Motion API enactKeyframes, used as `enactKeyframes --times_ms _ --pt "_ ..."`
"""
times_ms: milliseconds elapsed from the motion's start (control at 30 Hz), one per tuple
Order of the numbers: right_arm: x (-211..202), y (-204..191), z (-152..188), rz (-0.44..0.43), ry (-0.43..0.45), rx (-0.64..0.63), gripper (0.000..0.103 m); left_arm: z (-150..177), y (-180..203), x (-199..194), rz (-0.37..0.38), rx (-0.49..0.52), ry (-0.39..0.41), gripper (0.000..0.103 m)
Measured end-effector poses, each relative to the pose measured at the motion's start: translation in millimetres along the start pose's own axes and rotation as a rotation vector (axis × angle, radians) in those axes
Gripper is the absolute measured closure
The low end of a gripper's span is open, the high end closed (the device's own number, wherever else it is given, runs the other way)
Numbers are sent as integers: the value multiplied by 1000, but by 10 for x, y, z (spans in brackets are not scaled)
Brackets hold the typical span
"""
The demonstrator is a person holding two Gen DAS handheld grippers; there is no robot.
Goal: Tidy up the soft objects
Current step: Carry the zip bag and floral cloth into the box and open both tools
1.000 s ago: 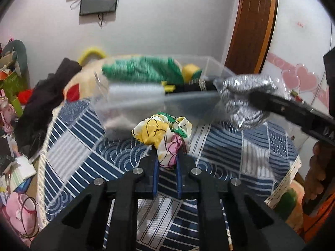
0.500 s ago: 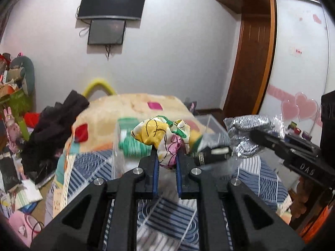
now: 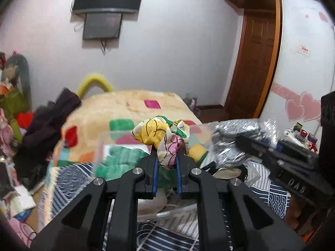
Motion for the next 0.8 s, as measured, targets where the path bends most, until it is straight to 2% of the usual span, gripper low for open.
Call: enactKeyframes --times_ms 167,233,300,400,567,800 --pt "227 34 189 12 -83 -3 76 174 24 296 3 5 -88 87" --pt "270 25 245 14 -111 -17 73 230 45 325 5 8 -108 79" --pt "294 11 275 24 -125 -37 73 263 61 298 11 16 -111 66" --pt "257 -6 274 41 -121 -68 69 265 90 194 11 30 -90 57" --pt "100 29 212 44 -101 -63 50 198 122 12 8 48 -56 53" --pt "-249 72 -17 51 -3 -50 40 115 208 -405 -3 73 31 47"
Point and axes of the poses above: each gripper's, at about its wrist camera, not at the fingertips, and x roughly the way its jaws point, y to its right, z to its underside, the point moved 6 cm from there along x, roughly the way its jaws point, and after that the axes turned 6 degrees about z, right-handed, at the moved point
